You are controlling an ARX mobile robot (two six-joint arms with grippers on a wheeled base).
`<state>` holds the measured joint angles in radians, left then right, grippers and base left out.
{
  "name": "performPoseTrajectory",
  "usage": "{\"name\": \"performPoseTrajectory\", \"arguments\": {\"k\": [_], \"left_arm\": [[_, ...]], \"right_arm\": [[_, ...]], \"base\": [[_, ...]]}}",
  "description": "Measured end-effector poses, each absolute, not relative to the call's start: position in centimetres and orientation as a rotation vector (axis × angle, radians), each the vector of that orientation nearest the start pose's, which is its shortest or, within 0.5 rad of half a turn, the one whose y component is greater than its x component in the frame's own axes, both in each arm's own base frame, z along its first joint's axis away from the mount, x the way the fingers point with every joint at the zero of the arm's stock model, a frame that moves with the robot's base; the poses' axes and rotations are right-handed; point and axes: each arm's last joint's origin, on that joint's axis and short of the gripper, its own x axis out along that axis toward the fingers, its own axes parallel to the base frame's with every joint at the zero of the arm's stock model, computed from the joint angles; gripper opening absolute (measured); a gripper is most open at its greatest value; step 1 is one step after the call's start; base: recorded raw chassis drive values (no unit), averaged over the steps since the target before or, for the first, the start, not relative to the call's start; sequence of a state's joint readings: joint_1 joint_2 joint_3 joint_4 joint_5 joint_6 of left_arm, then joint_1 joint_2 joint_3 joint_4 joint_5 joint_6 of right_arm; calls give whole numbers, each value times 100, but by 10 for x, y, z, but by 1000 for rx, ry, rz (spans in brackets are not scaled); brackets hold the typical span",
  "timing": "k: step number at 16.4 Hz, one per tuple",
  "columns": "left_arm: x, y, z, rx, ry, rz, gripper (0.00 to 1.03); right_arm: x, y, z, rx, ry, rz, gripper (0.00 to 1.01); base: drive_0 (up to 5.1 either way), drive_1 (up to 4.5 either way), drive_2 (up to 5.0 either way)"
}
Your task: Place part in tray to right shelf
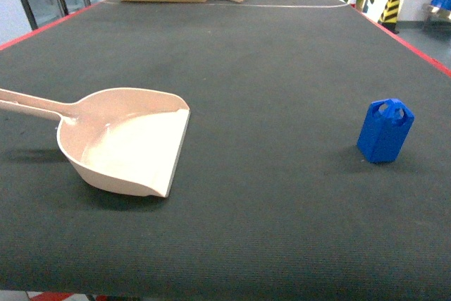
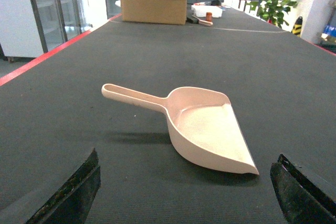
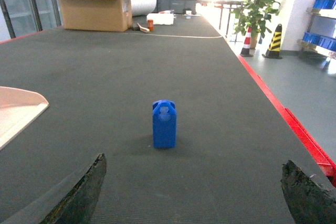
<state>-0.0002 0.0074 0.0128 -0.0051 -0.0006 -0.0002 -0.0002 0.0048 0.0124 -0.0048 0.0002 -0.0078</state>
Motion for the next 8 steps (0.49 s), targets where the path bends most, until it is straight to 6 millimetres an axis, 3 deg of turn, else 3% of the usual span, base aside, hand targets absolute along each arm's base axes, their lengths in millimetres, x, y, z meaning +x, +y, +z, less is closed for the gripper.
{"name": "performPoseTrajectory", "arguments": {"k": [8], "left_arm": [[97,0,167,0,0,0,98]], "right_arm": [[97,0,167,-8,-3,0,98]], "base": [[0,0,0]]}}
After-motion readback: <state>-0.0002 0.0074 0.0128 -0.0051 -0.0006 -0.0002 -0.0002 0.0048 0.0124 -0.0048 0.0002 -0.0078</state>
